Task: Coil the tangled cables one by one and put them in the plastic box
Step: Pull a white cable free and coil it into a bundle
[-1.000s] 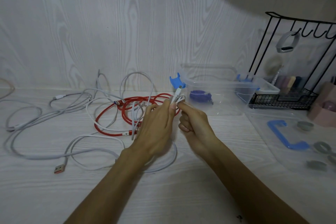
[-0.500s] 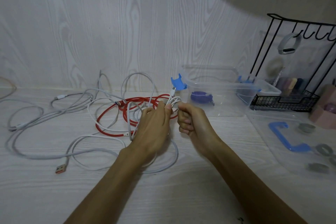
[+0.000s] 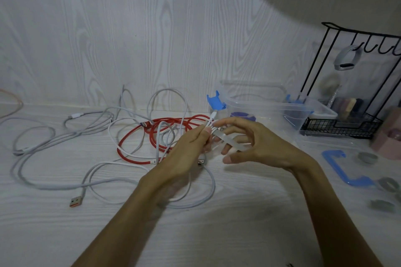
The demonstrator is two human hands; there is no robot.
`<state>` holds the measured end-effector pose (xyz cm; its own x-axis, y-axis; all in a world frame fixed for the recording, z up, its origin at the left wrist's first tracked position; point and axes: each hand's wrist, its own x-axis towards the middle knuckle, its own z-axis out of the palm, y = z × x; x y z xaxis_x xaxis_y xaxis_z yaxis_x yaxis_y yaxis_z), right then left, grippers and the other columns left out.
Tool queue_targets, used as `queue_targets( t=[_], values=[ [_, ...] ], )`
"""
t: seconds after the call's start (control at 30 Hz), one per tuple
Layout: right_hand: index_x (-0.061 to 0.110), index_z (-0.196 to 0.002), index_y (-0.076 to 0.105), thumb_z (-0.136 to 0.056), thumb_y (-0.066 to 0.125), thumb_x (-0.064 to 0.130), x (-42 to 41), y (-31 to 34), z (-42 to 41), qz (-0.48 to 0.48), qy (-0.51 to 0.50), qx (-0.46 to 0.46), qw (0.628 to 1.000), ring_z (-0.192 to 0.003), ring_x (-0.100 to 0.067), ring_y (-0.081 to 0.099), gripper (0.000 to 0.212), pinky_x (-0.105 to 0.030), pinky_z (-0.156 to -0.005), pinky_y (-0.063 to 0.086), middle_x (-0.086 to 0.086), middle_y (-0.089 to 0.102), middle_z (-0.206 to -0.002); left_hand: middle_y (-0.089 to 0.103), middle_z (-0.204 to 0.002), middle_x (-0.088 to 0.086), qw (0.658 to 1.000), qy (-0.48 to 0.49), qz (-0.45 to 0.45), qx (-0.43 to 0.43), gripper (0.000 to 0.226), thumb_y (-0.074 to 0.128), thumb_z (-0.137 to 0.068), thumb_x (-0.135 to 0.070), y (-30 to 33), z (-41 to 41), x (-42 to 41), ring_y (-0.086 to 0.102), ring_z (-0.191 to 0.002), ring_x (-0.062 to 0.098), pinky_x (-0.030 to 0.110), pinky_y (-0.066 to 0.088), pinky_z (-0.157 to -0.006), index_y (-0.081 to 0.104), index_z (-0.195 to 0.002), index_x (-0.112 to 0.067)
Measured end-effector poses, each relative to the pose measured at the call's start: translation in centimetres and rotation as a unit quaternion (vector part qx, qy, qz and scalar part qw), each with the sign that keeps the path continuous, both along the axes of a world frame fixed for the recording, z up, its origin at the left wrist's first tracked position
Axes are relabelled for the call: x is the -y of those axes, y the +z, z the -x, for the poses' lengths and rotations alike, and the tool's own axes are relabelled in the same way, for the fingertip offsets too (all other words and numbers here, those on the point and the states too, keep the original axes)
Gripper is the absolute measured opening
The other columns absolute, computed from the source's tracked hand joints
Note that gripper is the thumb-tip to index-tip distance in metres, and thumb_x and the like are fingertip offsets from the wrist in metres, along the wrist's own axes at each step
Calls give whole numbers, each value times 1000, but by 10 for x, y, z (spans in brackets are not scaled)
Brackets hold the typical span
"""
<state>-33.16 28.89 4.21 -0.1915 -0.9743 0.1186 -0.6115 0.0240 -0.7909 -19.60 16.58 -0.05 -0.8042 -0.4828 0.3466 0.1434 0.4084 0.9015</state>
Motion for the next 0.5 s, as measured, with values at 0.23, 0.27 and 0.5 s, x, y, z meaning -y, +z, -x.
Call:
queue_targets(
  t=[0.23,0.27,0.5],
  values=[
    [33,-129,47,-74,76,3,-9,7,8,-54,98,69,991,-113,-10,61,69,-24,-90,52,9,62,-125,42,-42,-14,989,-98,-89,68,37,28,-103,-22,-3,4,22,36,-40,-3,7,31,-45,44,-70,-15],
    [32,-122,54,-75,74,8,-7,7,5,-34,76,59,995,-104,-11,66,56,-21,-82,54,7,67,-116,42,-42,-13,985,-117,-98,82,38,28,-103,-22,-6,5,25,36,-38,-3,7,31,-44,46,-69,-16],
    [34,-82,68,-79,71,26,6,-1,-12,163,-46,-103,980,-72,0,53,9,-12,-68,43,15,61,-79,42,-44,-14,962,-203,-58,174,37,41,-88,-39,4,-3,35,35,-39,-1,8,31,-43,59,-56,-29]
  ],
)
